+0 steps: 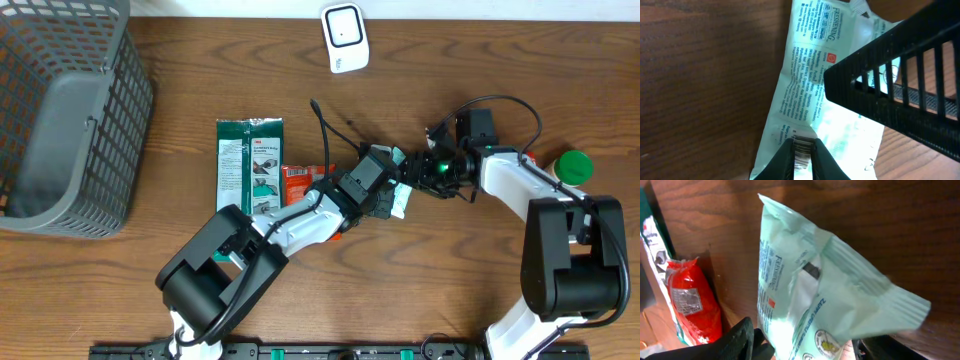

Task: Scan the item barcode

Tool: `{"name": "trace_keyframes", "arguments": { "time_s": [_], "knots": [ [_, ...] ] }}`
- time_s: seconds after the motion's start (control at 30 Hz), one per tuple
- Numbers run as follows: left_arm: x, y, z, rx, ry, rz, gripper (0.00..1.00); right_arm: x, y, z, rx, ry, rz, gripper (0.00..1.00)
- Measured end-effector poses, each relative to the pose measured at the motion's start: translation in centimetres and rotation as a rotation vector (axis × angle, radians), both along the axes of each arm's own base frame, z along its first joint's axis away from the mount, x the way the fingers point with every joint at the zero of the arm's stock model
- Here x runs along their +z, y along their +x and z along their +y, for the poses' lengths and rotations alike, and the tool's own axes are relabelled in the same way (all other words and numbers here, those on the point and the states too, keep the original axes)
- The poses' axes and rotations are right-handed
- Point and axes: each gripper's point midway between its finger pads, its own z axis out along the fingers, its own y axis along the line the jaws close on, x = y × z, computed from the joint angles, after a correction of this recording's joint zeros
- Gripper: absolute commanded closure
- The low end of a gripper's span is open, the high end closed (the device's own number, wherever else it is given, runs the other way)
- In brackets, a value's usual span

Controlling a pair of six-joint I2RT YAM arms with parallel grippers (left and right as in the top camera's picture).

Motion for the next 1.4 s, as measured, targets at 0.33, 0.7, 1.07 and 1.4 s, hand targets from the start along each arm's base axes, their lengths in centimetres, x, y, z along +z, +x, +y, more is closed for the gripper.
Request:
{"name": "trace_keyframes", "arguments": {
  "time_s": [0.33,0.7,1.07,1.4],
  "knots": [
    [-0.4,0.1,-0.1,0.001,0.0,-0.001,0.86,-0.2,0.3,0.5,-0.012,0.041,-0.056,0.55],
    [-0.4,0.1,-0.1,0.0,0.0,-0.002,0.86,-0.7,0.1,0.1,-0.027,0.03,-0.047,0.75],
    [0.2,-0.1,-0.1,-0.03,0.007,-0.013,0.58,-0.7,0.0,0.2,-0.024,0.041,-0.044,0.91],
    [8.3,-0.5,0.8,-0.037,-0.056,-0.107,0.43,0.1,-1.2,1.1,0.065,0.09,-0.075,0.99]
  ]
}}
